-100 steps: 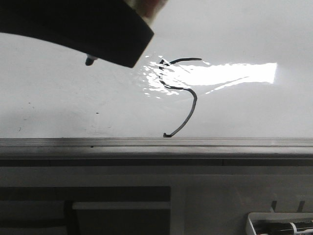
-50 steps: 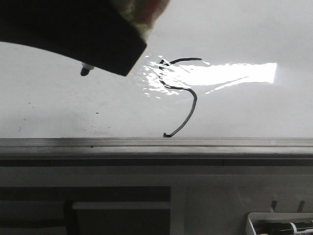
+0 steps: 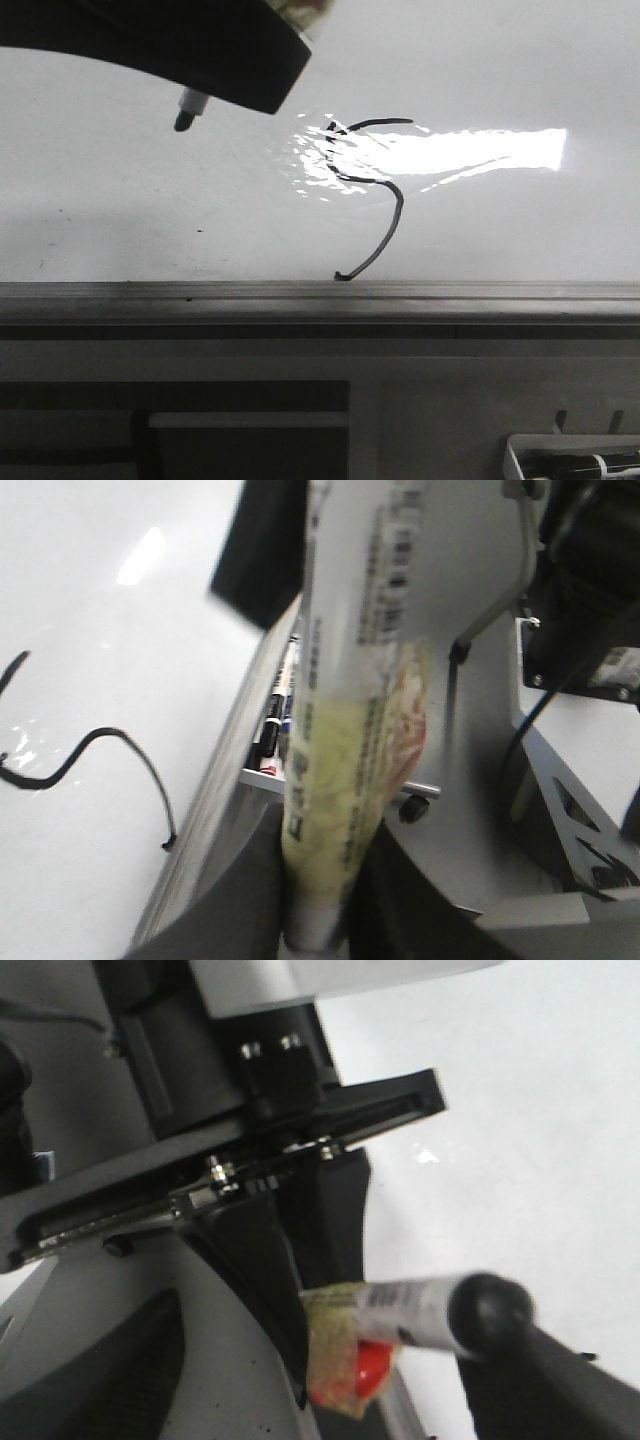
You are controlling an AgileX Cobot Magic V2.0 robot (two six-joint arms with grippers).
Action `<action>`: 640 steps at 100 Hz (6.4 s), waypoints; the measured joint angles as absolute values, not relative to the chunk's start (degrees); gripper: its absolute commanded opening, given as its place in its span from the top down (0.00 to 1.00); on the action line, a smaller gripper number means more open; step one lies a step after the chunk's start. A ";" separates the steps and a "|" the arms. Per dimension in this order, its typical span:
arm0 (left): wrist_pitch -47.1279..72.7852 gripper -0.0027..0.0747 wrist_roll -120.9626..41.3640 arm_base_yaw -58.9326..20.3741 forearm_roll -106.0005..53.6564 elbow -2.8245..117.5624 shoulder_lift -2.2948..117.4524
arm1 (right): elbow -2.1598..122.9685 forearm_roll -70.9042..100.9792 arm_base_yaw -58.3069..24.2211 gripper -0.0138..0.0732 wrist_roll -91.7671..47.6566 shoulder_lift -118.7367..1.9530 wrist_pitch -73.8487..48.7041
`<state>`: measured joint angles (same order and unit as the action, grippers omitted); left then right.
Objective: Write number 5 on whiteboard
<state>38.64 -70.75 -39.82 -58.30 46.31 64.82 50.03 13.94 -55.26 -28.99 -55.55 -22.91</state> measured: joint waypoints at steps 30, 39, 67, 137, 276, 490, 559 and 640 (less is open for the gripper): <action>19.08 0.99 -52.18 -39.82 -58.41 39.85 64.82 | 50.03 14.06 -47.34 0.78 -28.90 -45.38 -24.58; 12.49 0.99 -47.91 -39.82 -59.93 37.96 64.95 | 50.03 14.06 -46.14 0.92 -28.90 -42.99 -26.57; -3.32 0.99 -45.70 -46.10 -67.87 37.35 67.61 | 47.72 14.06 -45.48 0.91 -28.90 -41.05 -28.83; -18.22 0.99 -45.57 -53.18 -76.21 37.64 78.09 | 44.19 14.06 -45.37 0.91 -26.37 -41.05 -25.82; -25.10 0.21 -45.69 -54.73 -77.51 38.59 72.93 | 44.19 14.06 -44.93 0.91 -26.32 -40.20 -24.83; -6.07 0.99 -14.43 -17.63 -13.95 -0.22 7.48 | 16.18 12.14 -42.12 0.91 -25.91 -17.30 -13.50; 17.18 0.99 -9.70 -11.26 -8.63 -0.22 -0.37 | 16.18 12.14 -42.12 0.91 -25.91 -17.30 -13.41; 17.39 0.99 -9.60 -11.26 -8.63 -0.22 -0.37 | 12.95 13.40 -42.12 0.91 -25.82 -17.30 -10.17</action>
